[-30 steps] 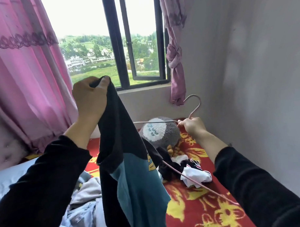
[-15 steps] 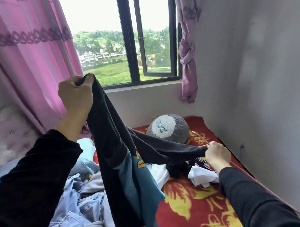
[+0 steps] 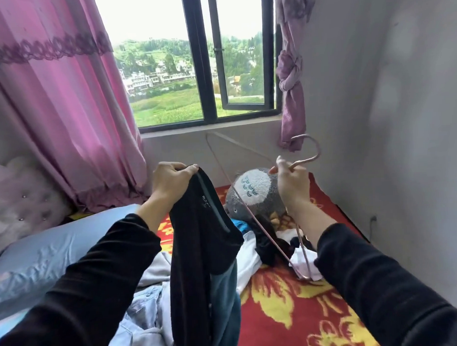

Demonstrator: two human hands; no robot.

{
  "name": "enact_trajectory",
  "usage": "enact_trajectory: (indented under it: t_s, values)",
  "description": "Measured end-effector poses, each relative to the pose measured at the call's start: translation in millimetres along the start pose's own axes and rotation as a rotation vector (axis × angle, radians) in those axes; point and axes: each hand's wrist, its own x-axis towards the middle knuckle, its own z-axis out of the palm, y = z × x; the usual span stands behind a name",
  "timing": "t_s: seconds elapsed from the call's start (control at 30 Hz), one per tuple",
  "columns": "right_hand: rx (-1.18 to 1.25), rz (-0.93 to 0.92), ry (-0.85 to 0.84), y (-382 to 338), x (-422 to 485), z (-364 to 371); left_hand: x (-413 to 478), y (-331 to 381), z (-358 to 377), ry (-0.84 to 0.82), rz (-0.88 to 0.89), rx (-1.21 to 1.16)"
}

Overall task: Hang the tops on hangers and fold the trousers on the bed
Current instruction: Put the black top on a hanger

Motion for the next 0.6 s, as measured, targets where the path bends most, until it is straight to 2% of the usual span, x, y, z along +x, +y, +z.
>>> enact_trajectory:
  t_s: [0.07,0.17,0.27,0.43,0.6]
  values:
    - [0.247,0.079,0.007,-20.9,5.5,-5.6,0.7,-7.1,-6.4,-0.006,-0.068,-0.032]
    - [0.652,0.276,-0.116,-44.0,14.5,-17.1,-3.6,-16.4,-12.9,-0.066,-0.11,-0.052]
    - [0.85,0.309,-0.201,-56.2,19.9,-19.6,-11.8,-21.1,-16.2,-0.179,-0.132,-0.097]
    - [0.985,0.317,-0.276,-61.9,15.8,1.9,-20.9,-13.5,-20.3,-0.313,-0.19,-0.232]
    - [0.845,0.357,-0.306,-16.9,-13.0,34.6,-24.1,0.6,-31.8,-0.308,-0.271,-0.436]
